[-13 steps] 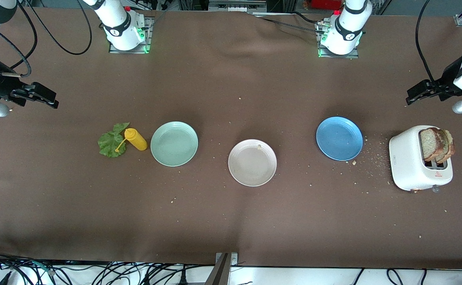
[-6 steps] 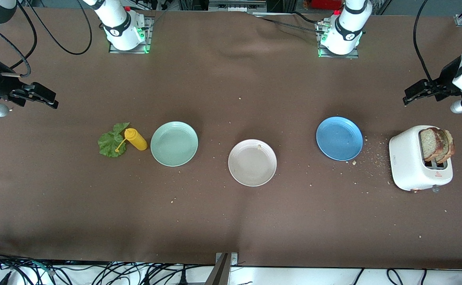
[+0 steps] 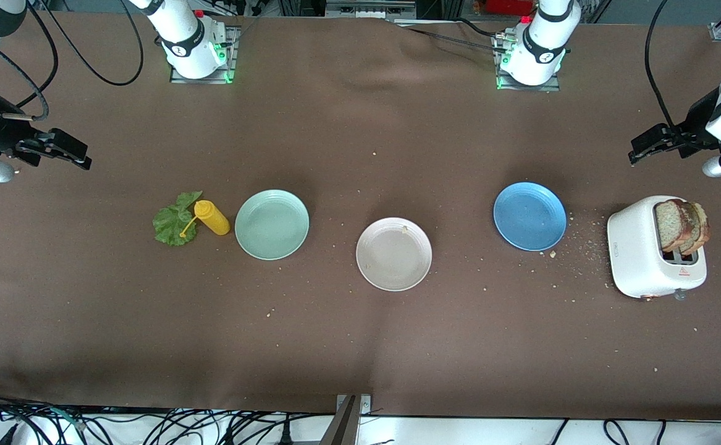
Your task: Make sandwich in beige plate with both arms
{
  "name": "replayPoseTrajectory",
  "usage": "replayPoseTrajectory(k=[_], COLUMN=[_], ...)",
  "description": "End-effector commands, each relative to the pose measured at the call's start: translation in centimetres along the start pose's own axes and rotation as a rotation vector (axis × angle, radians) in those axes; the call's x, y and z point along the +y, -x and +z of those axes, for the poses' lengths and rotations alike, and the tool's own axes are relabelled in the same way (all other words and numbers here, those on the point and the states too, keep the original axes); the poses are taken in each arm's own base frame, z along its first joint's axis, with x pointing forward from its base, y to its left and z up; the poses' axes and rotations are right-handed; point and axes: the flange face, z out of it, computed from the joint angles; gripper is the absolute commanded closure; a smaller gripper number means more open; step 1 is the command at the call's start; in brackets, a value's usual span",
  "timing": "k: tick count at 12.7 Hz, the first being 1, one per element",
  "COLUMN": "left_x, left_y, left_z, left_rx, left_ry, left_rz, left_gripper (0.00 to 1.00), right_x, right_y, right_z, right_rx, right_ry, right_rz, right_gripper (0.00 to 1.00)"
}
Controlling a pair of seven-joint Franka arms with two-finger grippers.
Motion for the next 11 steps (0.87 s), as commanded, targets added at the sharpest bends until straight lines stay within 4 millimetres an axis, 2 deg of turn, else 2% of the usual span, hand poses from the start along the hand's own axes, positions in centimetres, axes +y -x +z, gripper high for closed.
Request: replayPoseTrajectory(k=[1, 11], left_x=[0.16, 0.23], left_y=[-0.27, -0.20], left_z=[-0.45, -0.29], left_rx=[0.005, -0.006], left_ry=[0.031, 0.030], left_rz=[0.025, 0.026], left_gripper=[0.00, 0.00], right_x=[-0.09, -0.17], right_y=[0.24, 0.33], right_z=[-0.52, -0.56], right_rx=[0.003, 0.000], right_ry=[0.006, 0.006], right_rz=[0.009, 0.008], right_gripper=[0.00, 0.00])
